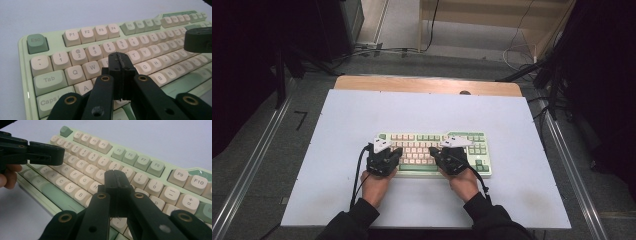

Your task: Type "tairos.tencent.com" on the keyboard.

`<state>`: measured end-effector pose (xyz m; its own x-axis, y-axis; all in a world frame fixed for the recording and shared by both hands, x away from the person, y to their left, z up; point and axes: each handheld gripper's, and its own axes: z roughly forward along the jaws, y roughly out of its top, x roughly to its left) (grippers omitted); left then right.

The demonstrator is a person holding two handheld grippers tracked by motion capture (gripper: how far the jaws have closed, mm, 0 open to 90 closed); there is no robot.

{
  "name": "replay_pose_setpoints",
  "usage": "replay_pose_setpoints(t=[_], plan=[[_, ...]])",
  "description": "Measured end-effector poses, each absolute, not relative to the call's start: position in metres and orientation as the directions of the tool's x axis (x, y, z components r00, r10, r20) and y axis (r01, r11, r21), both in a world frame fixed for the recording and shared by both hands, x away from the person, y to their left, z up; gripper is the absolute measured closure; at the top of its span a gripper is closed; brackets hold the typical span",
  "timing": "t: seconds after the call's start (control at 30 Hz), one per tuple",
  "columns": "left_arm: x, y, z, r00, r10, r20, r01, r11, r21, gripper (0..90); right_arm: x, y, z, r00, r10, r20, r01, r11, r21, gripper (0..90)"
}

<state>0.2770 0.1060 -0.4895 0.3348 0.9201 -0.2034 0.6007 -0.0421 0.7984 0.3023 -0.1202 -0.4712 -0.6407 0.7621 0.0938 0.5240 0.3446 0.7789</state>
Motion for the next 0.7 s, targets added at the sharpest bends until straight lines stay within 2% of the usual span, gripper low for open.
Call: replay_pose_setpoints(t=[0.7], plan=[[0.293,0.105,-0.492,0.316,0.927,-0.203,0.6,-0.03,0.799,90.0,0.302,-0.119,-0.473,-0.643,0.76,0.093,0.526,0.35,0.775,87.4]])
